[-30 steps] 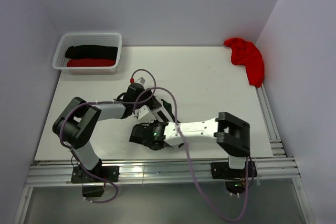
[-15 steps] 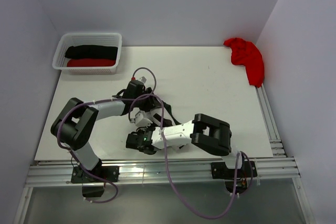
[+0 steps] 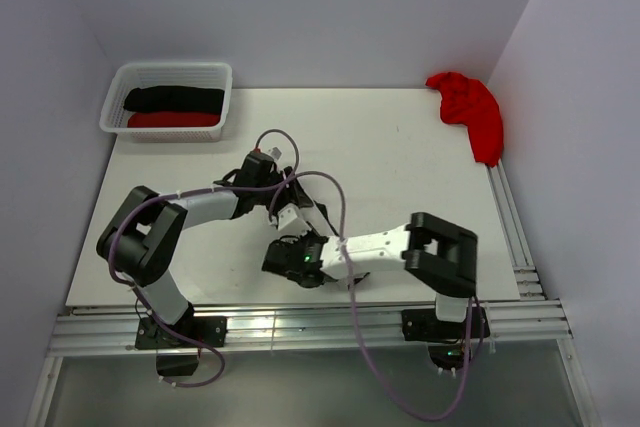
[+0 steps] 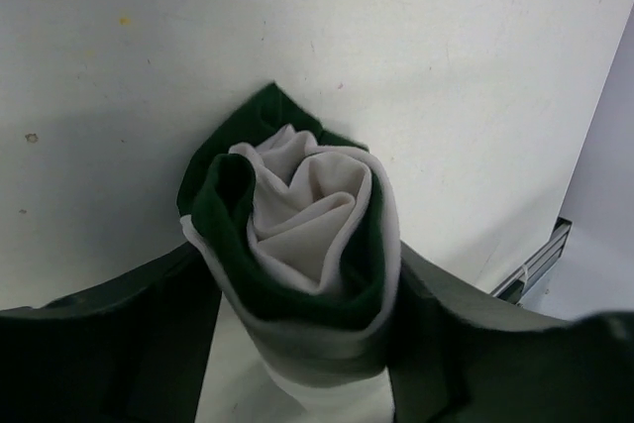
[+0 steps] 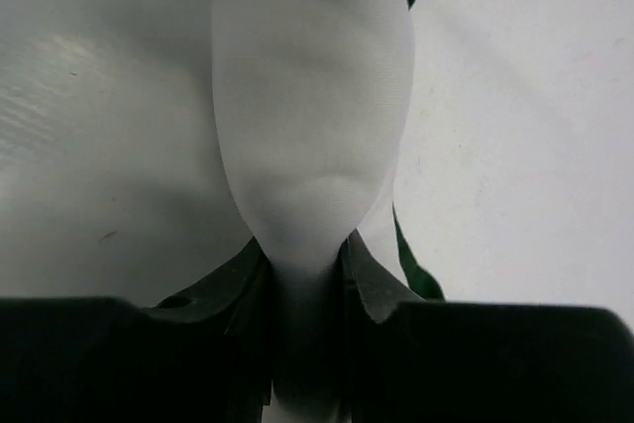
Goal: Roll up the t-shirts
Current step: Roll the tshirt
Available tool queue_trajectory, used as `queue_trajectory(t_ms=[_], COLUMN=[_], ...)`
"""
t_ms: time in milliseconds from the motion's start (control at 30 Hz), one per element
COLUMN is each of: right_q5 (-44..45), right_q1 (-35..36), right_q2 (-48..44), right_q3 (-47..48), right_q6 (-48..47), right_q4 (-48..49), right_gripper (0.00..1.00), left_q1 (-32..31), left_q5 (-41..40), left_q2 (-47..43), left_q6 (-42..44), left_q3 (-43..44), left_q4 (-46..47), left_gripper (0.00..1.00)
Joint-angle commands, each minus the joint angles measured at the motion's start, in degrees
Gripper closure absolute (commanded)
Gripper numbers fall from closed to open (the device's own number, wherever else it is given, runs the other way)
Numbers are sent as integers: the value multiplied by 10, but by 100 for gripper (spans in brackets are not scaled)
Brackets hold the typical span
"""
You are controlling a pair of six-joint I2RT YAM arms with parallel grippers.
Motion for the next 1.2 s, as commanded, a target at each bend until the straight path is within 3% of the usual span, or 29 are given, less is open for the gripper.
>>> queue_trajectory(t_ms=[0, 267, 500, 1000, 1133, 1167], right_q5=[-117, -345, -446, -480, -488, -492], right_q1=[-18, -87, -128, -140, -143, -143], right_q2=[-100, -202, -207, -185, -195, -196], right_q3=[-37, -164, -203, -214, -219, -219], right_q6=[-26, -80, -67, -98, -102, -104], right_q4=[76, 211, 255, 260, 254, 252], right_gripper=[100, 100, 100, 100, 100, 100], left_q1=[10, 26, 38, 52, 88, 94], left_q5=[8, 51, 61, 79, 118, 135], left_q2=[-25, -30, -39, -39, -61, -66], left_q6=[8, 11, 33, 116, 120, 121], left_q3=[-11, -49, -62, -61, -100, -103], left_q4=[31, 73, 61, -28, 18, 19], left_gripper=[34, 24, 21, 20, 15, 7])
